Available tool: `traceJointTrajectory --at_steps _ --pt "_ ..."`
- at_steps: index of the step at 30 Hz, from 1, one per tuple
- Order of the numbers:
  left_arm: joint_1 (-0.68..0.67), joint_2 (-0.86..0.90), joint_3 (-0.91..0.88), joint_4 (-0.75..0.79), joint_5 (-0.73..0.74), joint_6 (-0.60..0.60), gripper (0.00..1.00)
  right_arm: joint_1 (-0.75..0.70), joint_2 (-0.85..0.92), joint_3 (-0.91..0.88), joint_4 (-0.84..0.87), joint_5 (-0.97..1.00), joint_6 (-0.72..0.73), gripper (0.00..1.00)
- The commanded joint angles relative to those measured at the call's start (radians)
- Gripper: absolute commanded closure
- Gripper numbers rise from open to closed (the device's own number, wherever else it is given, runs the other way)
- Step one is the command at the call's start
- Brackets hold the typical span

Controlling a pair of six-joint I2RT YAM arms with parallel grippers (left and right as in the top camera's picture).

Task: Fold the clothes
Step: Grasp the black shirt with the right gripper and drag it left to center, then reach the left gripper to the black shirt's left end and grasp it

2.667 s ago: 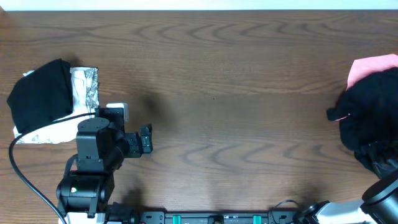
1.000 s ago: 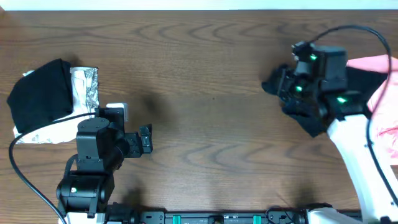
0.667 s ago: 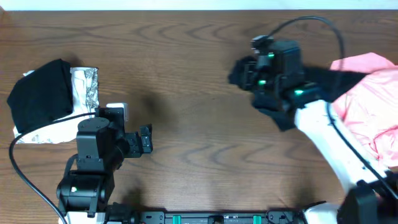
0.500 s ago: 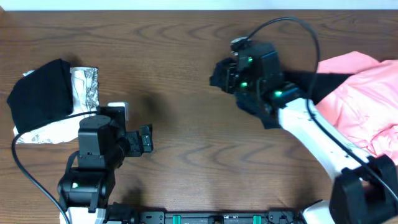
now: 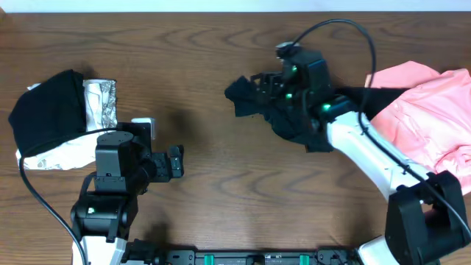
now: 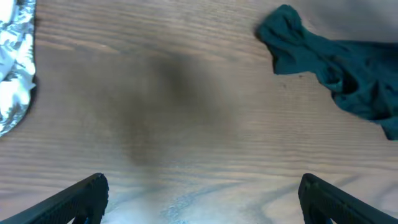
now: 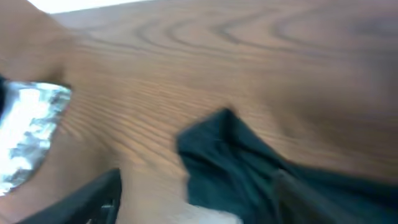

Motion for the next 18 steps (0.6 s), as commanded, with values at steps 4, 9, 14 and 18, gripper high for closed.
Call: traceJointTrajectory --at_steps 4,9,14,18 --pt "0.004 0.0 0.02 0.023 0.091 -0.009 0.02 -0.184 -0.016 0.012 -0.227 0.112 -0.006 0.32" --pt "0.001 0.006 0.02 0.059 0.166 -0.009 0.02 -0.353 -0.064 0.012 -0.428 0.256 -0.006 0.3" --pt "0.001 0.046 0.02 0.08 0.232 -0.009 0.02 -0.519 -0.113 0.012 -0.573 0.291 -0.04 0.48" --pt "-0.023 0.111 0.02 0.095 0.272 -0.009 0.02 -0.657 -0.102 0.008 -0.661 0.299 -0.04 0.73"
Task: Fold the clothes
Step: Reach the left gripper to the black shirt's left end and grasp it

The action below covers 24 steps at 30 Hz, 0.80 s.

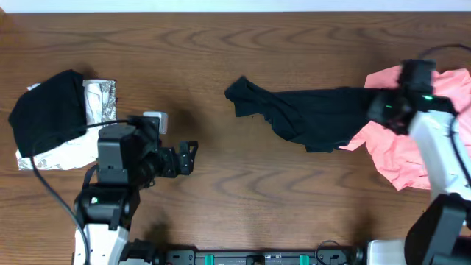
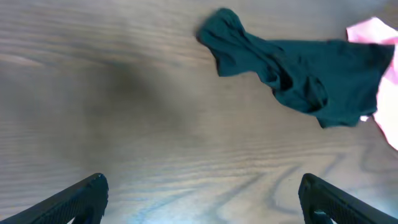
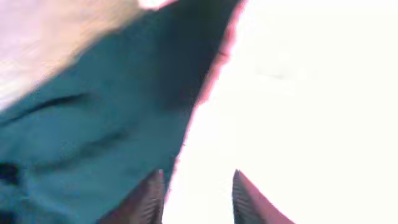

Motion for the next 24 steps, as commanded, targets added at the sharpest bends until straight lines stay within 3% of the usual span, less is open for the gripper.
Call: traceJointTrajectory --at_steps 1,10,24 --pt "-0.033 0.058 0.019 0.019 0.06 -0.01 0.02 -0.103 0.005 0.001 -0.038 0.04 -0.01 0.74" --pt "-0.26 0.261 0.019 0.185 0.059 -0.011 0.02 -0.237 0.059 -0.056 -0.038 0.039 -0.041 0.75" --pt "-0.565 0.647 0.019 0.587 0.006 -0.354 0.02 -0.238 0.171 -0.124 0.059 0.013 -0.111 0.73"
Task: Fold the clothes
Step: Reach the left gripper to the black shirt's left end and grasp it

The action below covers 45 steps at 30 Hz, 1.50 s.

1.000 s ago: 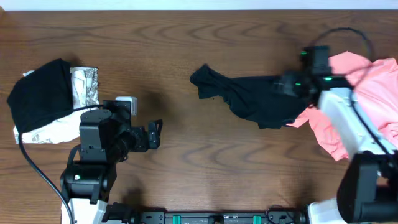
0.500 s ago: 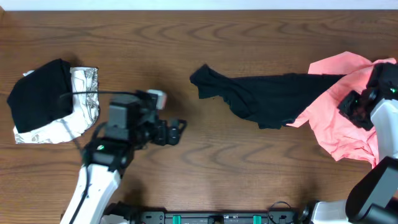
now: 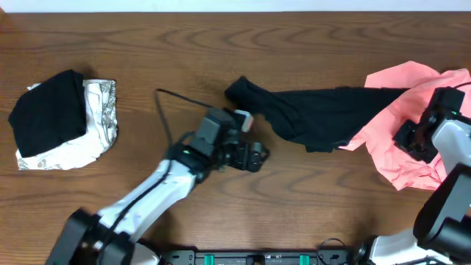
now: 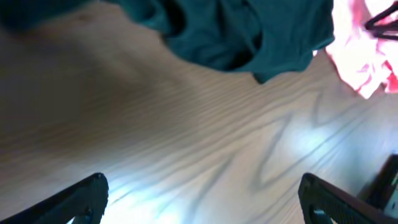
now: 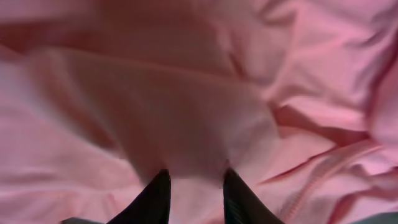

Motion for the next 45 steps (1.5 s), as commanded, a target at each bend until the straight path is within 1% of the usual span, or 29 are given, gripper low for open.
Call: traceJointTrajectory --at_steps 1,5,8,12,14,22,26,29,35,42,43,44,45 --pt "-0.063 0.063 0.015 0.079 -0.011 -0.11 0.02 -0.006 0.035 -0.01 0.002 -0.005 -0.021 0.73" --pt "-0.113 0.114 0.015 0.217 -0.012 -0.149 0.02 -0.006 0.043 -0.01 0.003 -0.005 -0.021 0.74" --pt "-0.132 0.151 0.015 0.322 -0.046 -0.246 0.02 -0.005 0.043 -0.01 0.002 -0.006 -0.021 0.74" --pt "-0.136 0.219 0.015 0.397 -0.056 -0.37 0.02 -0.005 0.043 -0.01 0.002 -0.028 -0.021 0.74" --pt "-0.14 0.258 0.015 0.419 -0.055 -0.412 0.02 -0.006 0.043 -0.01 0.002 -0.028 -0.021 0.74" --pt "-0.178 0.333 0.017 0.536 -0.066 -0.495 0.02 -0.005 0.043 -0.01 0.006 -0.028 -0.021 0.74" --pt "-0.194 0.342 0.019 0.544 -0.135 -0.56 0.02 -0.005 0.043 -0.01 0.005 -0.032 -0.021 0.74" --pt "-0.202 0.356 0.022 0.545 -0.154 -0.599 0.02 -0.005 0.043 -0.01 0.006 -0.036 -0.021 0.74" --pt "-0.204 0.431 0.058 0.571 -0.154 -0.689 0.02 -0.004 0.043 -0.01 0.005 -0.04 -0.021 0.74" --pt "-0.204 0.526 0.155 0.57 -0.134 -0.737 0.01 -0.003 0.043 -0.01 0.005 -0.043 -0.021 0.74" --pt "-0.204 0.531 0.166 0.571 -0.127 -0.742 0.02 -0.004 0.043 -0.01 0.005 -0.043 -0.021 0.73" --pt "-0.204 0.534 0.175 0.57 -0.124 -0.741 0.08 -0.004 0.043 -0.01 0.005 -0.043 -0.021 0.74" --pt "-0.204 0.534 0.182 0.57 -0.124 -0.741 0.18 -0.003 0.043 -0.01 0.005 -0.043 -0.021 0.74"
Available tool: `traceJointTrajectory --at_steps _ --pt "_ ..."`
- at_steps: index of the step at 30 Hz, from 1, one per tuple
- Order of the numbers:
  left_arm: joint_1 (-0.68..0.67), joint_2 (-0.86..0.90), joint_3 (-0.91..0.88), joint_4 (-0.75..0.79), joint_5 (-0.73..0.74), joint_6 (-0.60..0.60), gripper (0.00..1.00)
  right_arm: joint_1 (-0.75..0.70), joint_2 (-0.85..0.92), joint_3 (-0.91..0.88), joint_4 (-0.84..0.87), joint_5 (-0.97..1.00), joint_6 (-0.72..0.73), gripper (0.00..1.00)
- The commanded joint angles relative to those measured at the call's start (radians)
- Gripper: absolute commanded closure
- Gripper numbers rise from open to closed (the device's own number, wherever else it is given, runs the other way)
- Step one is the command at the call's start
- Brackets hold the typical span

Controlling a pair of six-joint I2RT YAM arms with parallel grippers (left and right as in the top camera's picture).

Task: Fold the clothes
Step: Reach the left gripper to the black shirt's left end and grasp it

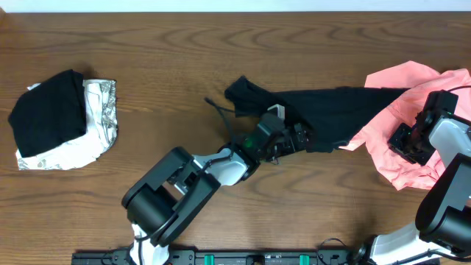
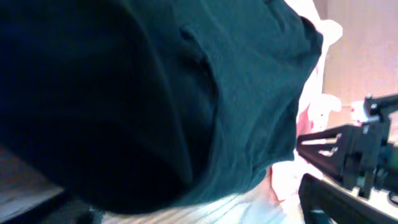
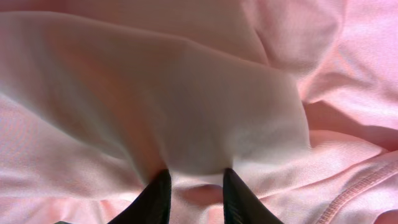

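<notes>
A dark teal garment (image 1: 324, 110) lies stretched across the table's middle, its right end on a crumpled pink garment (image 1: 441, 96). My left gripper (image 1: 300, 138) is at the dark garment's lower edge. Its fingers are open wide, and the dark cloth (image 2: 186, 93) fills the left wrist view, reaching down between the jaws (image 2: 202, 199). My right gripper (image 1: 407, 141) rests on the pink garment's left part. Its fingers (image 3: 155, 196) stand close together with a fold of pink cloth (image 3: 249, 74) bulging between them.
At the far left a folded black cloth (image 1: 48, 110) lies on a silver-white patterned cloth (image 1: 99, 110). The wooden table (image 1: 147, 44) shows bare wood between that pile and the dark garment. The pink garment reaches the right edge of the overhead view.
My left gripper has moved right and up from the bare wood below the dark garment to that garment's lower edge, still open. The right gripper has stayed on the pink cloth.
First my right gripper was over the dark garment mid-table and my left was open near the pile at the left. Then the right was at the pink garment's edge, the dark garment stretched out. The left reached mid-table, and now the garment's edge.
</notes>
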Motion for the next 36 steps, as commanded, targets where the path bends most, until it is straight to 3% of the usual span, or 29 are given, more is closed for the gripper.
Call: traceJointTrajectory --at_steps 1,4,6,7,13,23,36 --pt "-0.001 0.033 0.016 -0.014 -0.002 -0.02 0.36 -0.003 0.002 -0.003 -0.001 -0.005 -0.01 0.74" --pt "-0.001 0.033 0.02 -0.015 0.0 -0.02 0.73 -0.004 0.002 -0.003 -0.001 -0.004 -0.01 0.74" --pt "-0.001 0.033 0.02 -0.015 0.026 -0.016 0.91 -0.003 0.002 -0.003 -0.001 -0.005 -0.01 0.74" --pt "-0.001 0.033 0.02 -0.019 0.04 -0.016 0.94 -0.003 0.002 -0.003 -0.001 -0.005 -0.01 0.74" --pt "-0.001 0.018 0.02 -0.098 0.108 0.058 0.94 -0.004 0.002 -0.003 0.0 -0.004 -0.01 0.73" --pt "0.051 -0.139 0.02 -0.38 0.008 0.294 0.95 -0.026 0.002 -0.003 0.009 -0.004 -0.01 0.74" --pt "0.335 -0.338 0.02 -0.754 -0.013 0.483 0.94 -0.082 0.002 -0.003 0.012 0.006 -0.01 0.73"
